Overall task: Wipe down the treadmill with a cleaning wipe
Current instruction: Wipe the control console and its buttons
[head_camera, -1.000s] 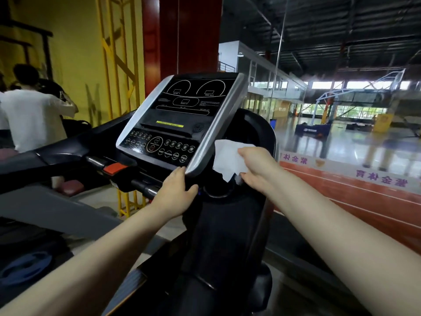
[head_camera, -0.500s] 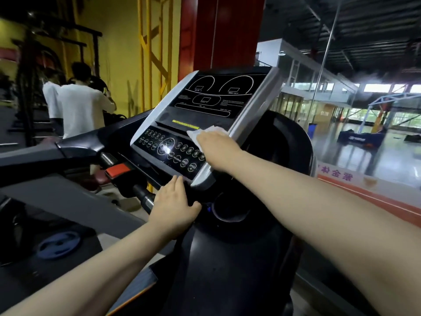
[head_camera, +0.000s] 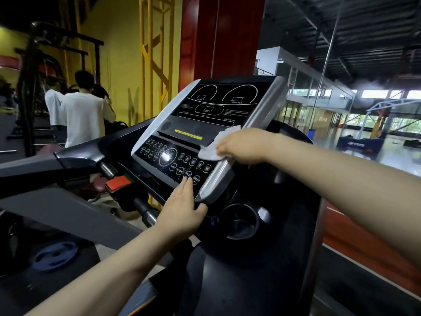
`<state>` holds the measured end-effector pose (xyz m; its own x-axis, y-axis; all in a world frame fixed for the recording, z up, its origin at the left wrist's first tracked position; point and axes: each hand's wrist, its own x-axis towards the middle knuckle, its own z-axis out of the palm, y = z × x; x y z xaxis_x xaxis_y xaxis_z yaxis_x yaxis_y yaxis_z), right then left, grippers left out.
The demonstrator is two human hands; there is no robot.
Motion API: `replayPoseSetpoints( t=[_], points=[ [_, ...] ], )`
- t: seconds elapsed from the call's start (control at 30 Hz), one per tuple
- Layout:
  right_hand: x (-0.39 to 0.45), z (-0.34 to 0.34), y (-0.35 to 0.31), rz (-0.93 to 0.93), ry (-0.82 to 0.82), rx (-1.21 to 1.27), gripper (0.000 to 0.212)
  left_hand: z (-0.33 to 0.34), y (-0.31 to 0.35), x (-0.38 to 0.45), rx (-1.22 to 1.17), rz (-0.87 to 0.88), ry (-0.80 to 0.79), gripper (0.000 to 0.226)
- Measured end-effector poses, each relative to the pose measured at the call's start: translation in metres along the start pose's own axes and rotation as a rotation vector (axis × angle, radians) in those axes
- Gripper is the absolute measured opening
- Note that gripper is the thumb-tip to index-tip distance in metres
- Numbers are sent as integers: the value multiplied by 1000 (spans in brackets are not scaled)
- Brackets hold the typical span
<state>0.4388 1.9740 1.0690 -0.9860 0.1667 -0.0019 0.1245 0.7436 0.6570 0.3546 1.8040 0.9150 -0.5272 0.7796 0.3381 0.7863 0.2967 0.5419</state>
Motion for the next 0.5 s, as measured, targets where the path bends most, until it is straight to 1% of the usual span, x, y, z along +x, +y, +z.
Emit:
replayPoseSetpoints(
  t=[0.07,0.1,0.17,0.2,0.27,0.3,0.37,0.4,0.43,0.5],
  points=[
    [-6,-12,36,103,20,-70,24,4,0,5,-13,17,12,72],
    [-8,-17,56,172,7,-90,28,8,-1,6,-2,23,17,72],
    [-14,-28,96,366,-32,-98,41,14,-4,8,35,36,47,74],
    [-14,-33,115,468,-8,-90,44,15,-5,9,50,38,59,75],
    [-8,-39,140,650,40,-31,43,15,-4,13,60,36,84,75],
    [1,-39,140,664,40,4,41,15,-3,14,54,31,101,75],
    [20,-38,111,568,29,122,36,13,0,17,29,29,136,72],
    [26,-35,88,470,11,171,33,11,1,18,11,31,148,69],
    [28,-31,61,343,-30,185,29,10,0,19,-9,28,158,66],
    [10,-22,5,64,-127,170,31,8,-5,20,-37,27,165,60]
  ],
)
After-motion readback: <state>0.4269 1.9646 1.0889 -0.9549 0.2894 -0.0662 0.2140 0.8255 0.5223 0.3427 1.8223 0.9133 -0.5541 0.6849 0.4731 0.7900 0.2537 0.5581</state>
